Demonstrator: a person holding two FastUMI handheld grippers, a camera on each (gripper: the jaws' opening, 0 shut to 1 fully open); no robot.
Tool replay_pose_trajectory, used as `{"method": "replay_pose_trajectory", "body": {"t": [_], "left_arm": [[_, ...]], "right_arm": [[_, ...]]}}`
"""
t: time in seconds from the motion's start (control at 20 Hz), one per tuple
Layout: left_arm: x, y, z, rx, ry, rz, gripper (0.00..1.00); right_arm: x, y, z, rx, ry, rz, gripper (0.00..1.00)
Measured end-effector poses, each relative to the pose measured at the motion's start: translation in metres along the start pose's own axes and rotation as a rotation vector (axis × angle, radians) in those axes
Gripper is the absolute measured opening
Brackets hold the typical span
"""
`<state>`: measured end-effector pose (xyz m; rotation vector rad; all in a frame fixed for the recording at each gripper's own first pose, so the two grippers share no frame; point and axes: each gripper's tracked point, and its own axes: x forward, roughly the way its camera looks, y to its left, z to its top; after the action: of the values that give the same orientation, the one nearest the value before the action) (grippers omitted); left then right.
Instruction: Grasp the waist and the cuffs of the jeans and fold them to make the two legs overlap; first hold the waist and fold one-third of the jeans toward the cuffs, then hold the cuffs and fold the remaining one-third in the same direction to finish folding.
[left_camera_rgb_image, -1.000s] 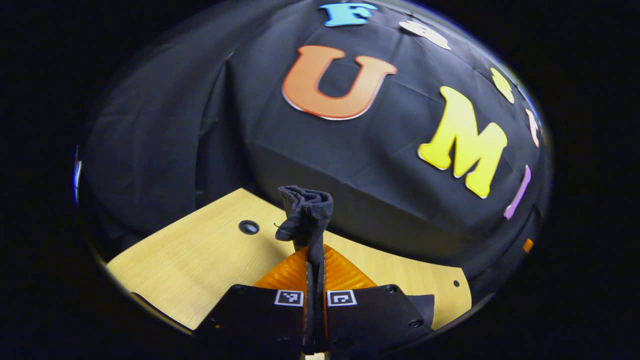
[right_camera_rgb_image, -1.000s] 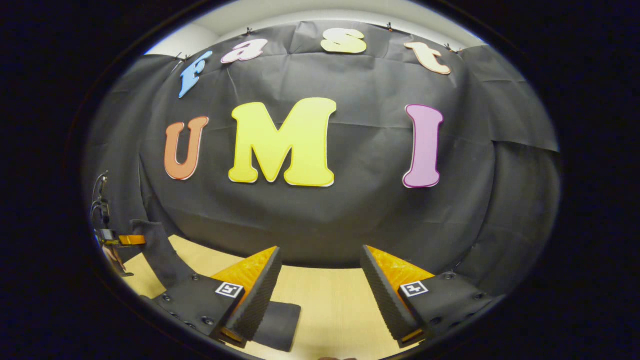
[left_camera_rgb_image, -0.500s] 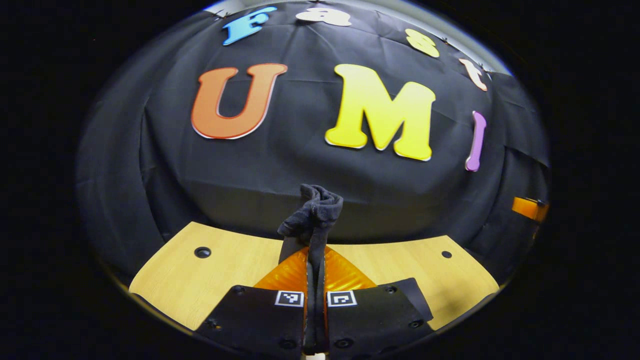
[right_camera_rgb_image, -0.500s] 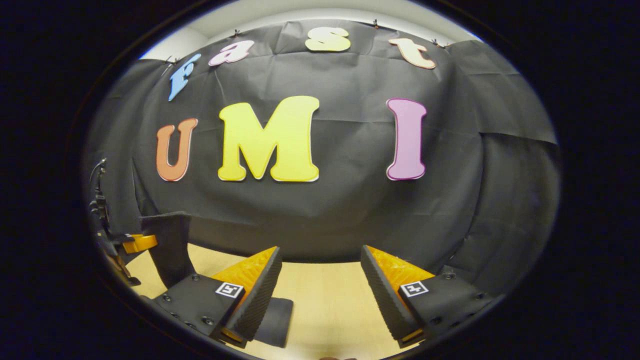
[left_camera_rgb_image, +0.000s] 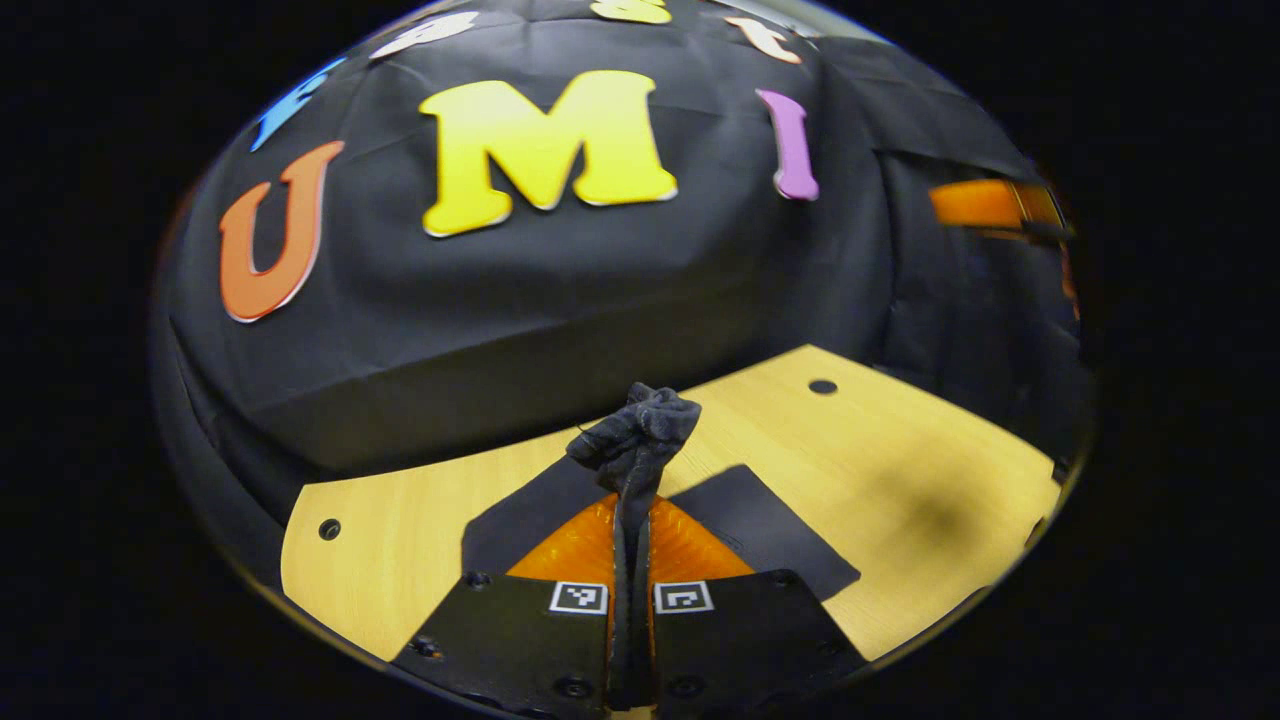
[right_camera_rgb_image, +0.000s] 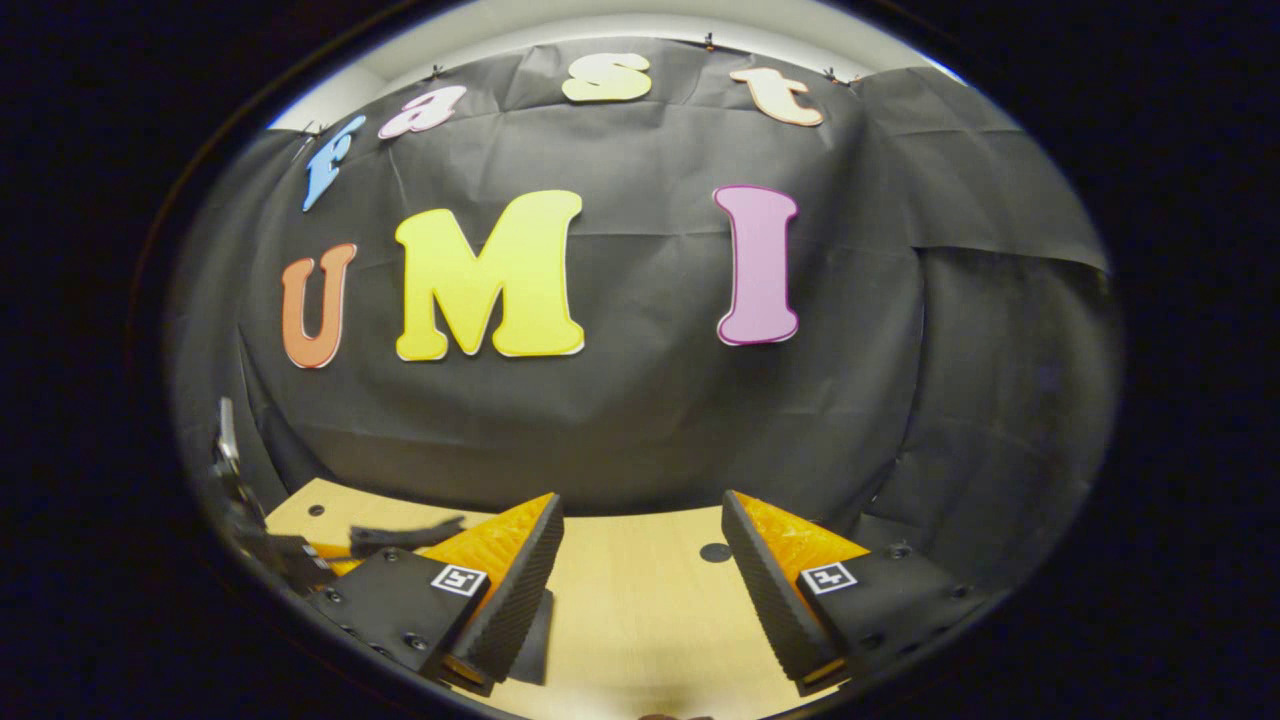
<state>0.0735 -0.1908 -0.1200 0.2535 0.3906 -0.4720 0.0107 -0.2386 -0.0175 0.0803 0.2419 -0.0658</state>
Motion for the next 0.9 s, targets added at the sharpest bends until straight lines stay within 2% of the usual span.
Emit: {"method": "replay_pose_trajectory", "body": {"t": [0.15, 0.3, 0.45, 0.65, 0.75, 0.8, 0.9], "left_arm": [[0.013, -0.014, -0.034, 0.172, 0.07, -0.025, 0.03], [0.031, -0.016, -0.06, 0.259, 0.105, -0.045, 0.03], [0.031, -0.02, -0.069, 0.331, 0.119, -0.047, 0.03], [0.033, -0.021, -0.077, 0.344, 0.126, -0.056, 0.04], [0.033, -0.034, -0.081, 0.308, 0.126, -0.11, 0.07], [0.033, -0.045, -0.085, 0.296, 0.137, -0.144, 0.34], [0.017, -0.049, -0.073, 0.311, 0.102, -0.136, 0.93]], "right_arm": [[0.001, -0.01, -0.002, -0.004, -0.002, -0.017, 0.95], [0.0, -0.024, -0.006, 0.016, 0.008, -0.044, 0.98], [0.0, -0.031, -0.011, 0.042, 0.02, -0.059, 0.95], [0.0, -0.033, -0.016, 0.044, 0.029, -0.066, 0.95], [0.001, -0.031, -0.018, 0.043, 0.035, -0.063, 0.95], [0.001, -0.029, -0.018, 0.042, 0.034, -0.06, 0.98], [0.002, -0.025, -0.016, 0.036, 0.03, -0.051, 0.95]]}}
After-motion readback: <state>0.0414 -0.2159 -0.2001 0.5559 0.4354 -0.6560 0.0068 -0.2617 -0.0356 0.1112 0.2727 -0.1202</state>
